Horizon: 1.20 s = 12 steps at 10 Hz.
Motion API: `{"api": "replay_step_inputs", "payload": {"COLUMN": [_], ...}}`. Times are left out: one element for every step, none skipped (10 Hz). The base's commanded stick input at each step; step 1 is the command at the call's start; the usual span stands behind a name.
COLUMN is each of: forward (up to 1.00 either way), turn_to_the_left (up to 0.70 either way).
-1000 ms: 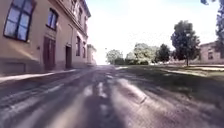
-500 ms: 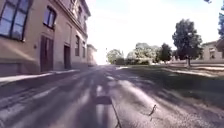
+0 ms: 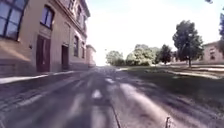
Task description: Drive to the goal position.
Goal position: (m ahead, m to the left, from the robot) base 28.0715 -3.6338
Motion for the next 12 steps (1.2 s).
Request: {"api": "replay_step_inputs", "payload": {"forward": [0.70,0.70,0.70,0.70,0.70,0.70,0.70,0.70,0.70,0.70,0.70,0.70], "turn_to_the_left": [-0.13,-0.10,0.00,0.00,0.00,0.00,0.00,0.00,0.00,0.00,0.00,0.00]}}
